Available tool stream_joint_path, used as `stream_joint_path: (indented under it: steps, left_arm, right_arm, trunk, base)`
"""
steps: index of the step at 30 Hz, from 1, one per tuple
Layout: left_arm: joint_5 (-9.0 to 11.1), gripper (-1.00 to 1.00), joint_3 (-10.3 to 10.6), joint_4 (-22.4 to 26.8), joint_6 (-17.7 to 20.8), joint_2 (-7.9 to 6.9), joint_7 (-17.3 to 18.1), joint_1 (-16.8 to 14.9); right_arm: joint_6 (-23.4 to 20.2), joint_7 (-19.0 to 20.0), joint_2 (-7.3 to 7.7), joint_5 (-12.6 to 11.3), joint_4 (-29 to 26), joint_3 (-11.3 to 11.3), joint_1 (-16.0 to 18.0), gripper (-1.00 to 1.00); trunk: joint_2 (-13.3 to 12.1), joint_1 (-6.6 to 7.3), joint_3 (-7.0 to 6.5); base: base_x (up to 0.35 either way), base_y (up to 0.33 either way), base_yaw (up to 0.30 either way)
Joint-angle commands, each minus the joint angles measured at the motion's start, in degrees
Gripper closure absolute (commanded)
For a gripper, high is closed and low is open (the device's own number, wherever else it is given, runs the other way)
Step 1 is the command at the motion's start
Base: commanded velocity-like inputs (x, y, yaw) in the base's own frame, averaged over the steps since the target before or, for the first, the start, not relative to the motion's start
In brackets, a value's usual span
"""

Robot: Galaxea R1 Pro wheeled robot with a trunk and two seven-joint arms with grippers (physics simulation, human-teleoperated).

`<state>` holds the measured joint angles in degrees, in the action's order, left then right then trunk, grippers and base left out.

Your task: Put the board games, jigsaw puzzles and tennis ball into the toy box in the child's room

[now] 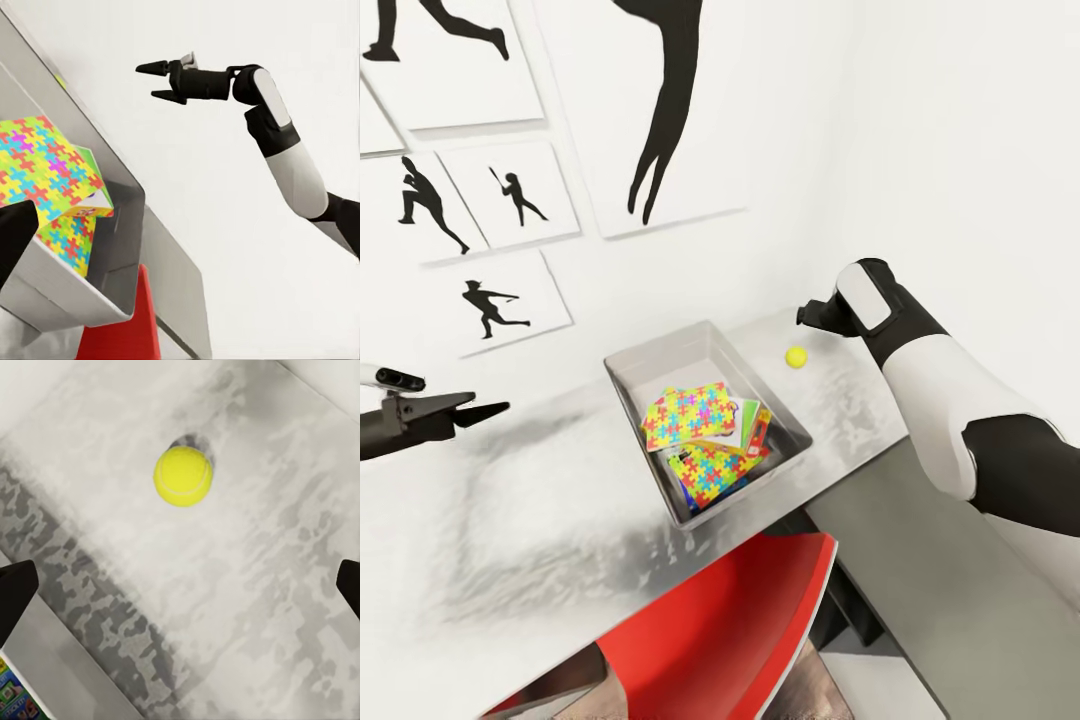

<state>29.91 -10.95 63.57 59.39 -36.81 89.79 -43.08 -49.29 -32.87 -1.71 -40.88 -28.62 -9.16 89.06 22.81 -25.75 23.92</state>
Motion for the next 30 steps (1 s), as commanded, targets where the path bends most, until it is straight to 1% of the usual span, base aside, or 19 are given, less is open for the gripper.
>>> stream_joint_path:
  steps: [1,5,8,21,25,30]
  left_arm:
    - [0.0,-1.0,0.0,1.3,0.6,-0.09,0.2,-0.2]
    - [0.1,-1.0,0.0,3.5,0.6,-0.17,0.2,-0.5]
    - [0.1,-1.0,-0.2,4.0,0.6,-0.24,0.2,-0.6]
    - [0.2,-1.0,-0.7,4.4,0.6,-0.44,0.2,-0.6]
    - [0.2,-1.0,-1.6,4.4,0.6,-0.45,0.2,-0.6]
    - [0.2,-1.0,-2.0,4.4,0.6,-0.46,0.2,-0.6]
  right_arm:
    - [-0.1,-0.5,0.01,-0.6,0.0,-0.3,0.1,-1.0]
    - [0.0,-0.5,-0.08,-0.6,0.0,-0.3,0.1,-1.0]
    - [0.0,-0.5,-0.23,-0.6,0.0,-0.3,0.1,-1.0]
    - [0.1,-0.5,-0.3,-0.6,-0.1,-0.3,0.1,-1.0]
    - [0.1,-0.5,-0.31,-0.6,-0.2,-0.3,0.2,-1.0]
    - [0.1,-0.5,-0.31,-0.6,-0.4,-0.3,0.2,-1.0]
  trunk:
    - [0.1,-0.03,0.19]
    - [0.1,-0.03,0.57]
    - [0.1,-0.03,0.85]
    - [0.1,-0.03,2.08]
    - [0.1,-0.03,2.45]
    - [0.1,-0.03,2.92]
  base:
    - [0.0,0.0,0.0]
    - [0.0,0.0,0.0]
    - [0.0,0.0,0.0]
    - [0.0,0.0,0.0]
    - [0.0,0.0,0.0]
    - [0.0,0.0,0.0]
